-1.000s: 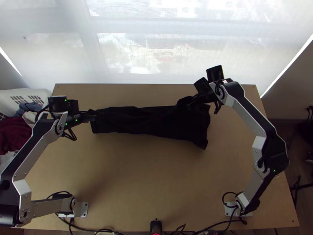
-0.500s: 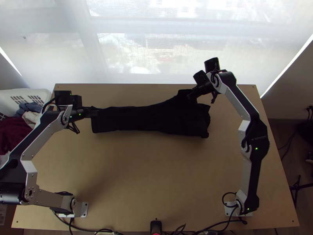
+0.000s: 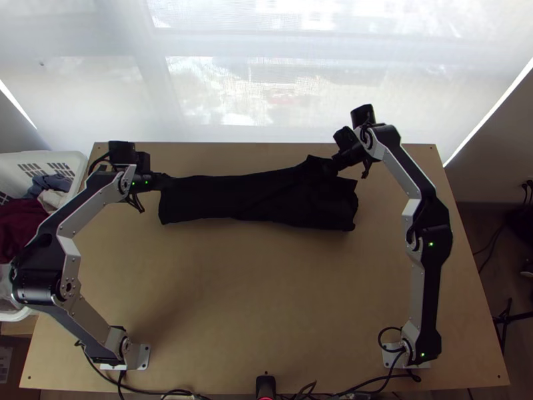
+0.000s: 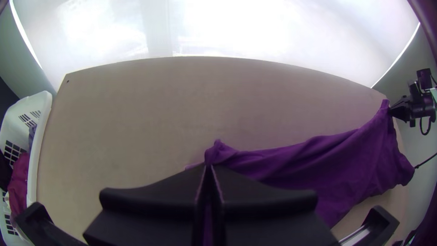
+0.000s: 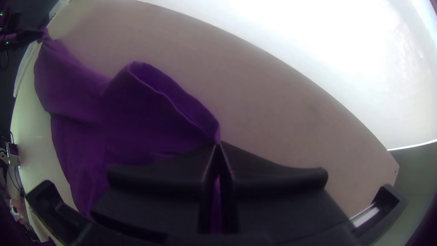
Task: Fold the t-shirt
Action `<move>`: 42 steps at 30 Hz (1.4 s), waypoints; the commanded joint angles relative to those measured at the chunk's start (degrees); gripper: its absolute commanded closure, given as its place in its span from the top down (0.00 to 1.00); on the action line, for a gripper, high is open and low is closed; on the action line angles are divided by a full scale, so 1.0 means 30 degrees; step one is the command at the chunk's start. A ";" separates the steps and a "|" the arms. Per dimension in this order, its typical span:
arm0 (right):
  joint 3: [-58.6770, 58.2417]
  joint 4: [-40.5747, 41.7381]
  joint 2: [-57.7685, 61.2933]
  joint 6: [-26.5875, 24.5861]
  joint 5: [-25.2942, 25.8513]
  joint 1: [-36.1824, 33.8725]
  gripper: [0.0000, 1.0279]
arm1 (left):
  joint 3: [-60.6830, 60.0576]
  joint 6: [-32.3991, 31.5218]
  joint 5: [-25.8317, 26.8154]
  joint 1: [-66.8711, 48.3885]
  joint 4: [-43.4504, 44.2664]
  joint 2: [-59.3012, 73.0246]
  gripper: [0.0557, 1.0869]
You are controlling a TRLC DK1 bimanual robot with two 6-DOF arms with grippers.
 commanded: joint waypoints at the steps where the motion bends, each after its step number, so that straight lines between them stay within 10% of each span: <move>1: 0.0100 -0.0218 0.0456 0.0197 0.0038 -0.0012 0.03 | 0.1227 0.0004 -0.0308 -0.0142 0.0041 0.2087 0.03; 4: 0.0100 -0.0453 0.0426 0.0227 0.0038 0.0017 0.10 | 0.1256 -0.0113 -0.0455 -0.0142 -0.0047 0.2527 0.15; 7: 0.0071 -0.1185 0.0280 0.0344 0.0009 -0.0012 0.50 | 0.1256 -0.0377 -0.0455 -0.0200 -0.0575 0.2468 0.54; 9: -0.0076 -0.1625 0.0016 0.0373 -0.0079 0.0017 0.94 | 0.1256 -0.0406 -0.0455 -0.0318 -0.1278 0.2146 0.71; 16: -0.1336 -0.1625 -0.2738 0.0930 -0.1427 0.0105 0.96 | 0.0700 -0.0465 -0.0396 -0.1021 -0.4090 0.0066 0.90; 42: -0.8953 0.0983 -0.5843 0.1516 -0.2276 0.4265 0.96 | 0.0290 -0.1490 -0.2037 -0.2427 -0.1981 0.2585 0.91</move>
